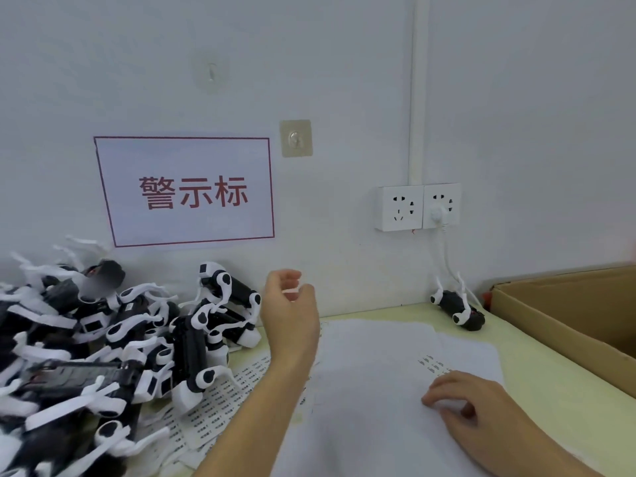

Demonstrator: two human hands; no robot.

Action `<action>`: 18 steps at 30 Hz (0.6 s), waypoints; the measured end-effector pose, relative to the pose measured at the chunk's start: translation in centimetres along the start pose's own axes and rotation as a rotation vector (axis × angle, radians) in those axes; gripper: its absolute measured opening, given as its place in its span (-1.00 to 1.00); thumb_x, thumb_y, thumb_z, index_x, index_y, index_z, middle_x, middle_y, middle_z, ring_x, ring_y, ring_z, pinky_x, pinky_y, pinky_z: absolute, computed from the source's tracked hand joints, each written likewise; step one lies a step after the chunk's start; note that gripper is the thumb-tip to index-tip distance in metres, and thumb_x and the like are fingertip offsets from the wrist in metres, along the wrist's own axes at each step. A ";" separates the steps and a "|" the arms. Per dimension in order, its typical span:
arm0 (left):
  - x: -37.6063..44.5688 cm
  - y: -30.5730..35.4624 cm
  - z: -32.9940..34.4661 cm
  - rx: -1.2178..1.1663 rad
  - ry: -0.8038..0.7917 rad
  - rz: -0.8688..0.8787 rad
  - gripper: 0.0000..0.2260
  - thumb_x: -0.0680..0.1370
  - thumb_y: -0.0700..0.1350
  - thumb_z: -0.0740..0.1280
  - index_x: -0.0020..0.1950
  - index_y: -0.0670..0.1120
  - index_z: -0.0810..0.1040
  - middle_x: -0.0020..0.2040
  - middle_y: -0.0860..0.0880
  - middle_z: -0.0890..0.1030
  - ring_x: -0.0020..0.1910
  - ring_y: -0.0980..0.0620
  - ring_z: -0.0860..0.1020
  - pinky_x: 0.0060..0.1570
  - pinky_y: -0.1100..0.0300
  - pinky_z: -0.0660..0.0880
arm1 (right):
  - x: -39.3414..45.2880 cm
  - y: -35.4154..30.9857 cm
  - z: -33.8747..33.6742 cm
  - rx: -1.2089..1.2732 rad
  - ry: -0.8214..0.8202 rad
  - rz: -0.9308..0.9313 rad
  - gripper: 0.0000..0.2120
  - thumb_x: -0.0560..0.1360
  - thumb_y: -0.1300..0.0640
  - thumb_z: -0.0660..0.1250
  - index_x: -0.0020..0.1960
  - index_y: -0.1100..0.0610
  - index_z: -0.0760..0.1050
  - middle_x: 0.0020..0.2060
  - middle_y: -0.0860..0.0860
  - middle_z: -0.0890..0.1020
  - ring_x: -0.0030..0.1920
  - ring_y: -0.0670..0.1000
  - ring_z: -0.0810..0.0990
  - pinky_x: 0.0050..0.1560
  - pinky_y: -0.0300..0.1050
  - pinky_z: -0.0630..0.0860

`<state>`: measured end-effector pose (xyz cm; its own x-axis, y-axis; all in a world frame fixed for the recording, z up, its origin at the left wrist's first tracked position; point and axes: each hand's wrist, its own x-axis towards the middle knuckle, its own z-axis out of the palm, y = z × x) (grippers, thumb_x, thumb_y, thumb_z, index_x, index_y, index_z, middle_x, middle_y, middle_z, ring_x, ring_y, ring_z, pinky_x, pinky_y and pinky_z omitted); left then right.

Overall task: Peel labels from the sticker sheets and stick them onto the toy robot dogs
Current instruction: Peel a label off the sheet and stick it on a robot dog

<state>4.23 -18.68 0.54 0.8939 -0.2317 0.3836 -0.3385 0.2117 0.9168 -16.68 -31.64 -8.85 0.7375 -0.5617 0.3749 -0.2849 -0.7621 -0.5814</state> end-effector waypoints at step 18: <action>13.7 0.2 -3.6 2.130 -0.668 0.346 -0.73 0.55 0.06 0.31 0.22 0.01 0.48 0.06 0.04 0.53 0.09 -0.01 0.47 0.22 0.06 0.28 | 0.1 0.1 0.1 -0.047 -0.058 0.011 -0.67 0.51 0.24 0.36 -0.15 -0.22 0.64 -0.01 -0.22 0.59 -0.01 -0.17 0.56 -0.14 -0.41 0.39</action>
<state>17.48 -18.38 5.63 0.7095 -0.7025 0.0558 -0.5390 -0.5920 -0.5992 -16.55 -31.75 -8.94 0.7680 -0.5517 0.3252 -0.3210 -0.7710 -0.5499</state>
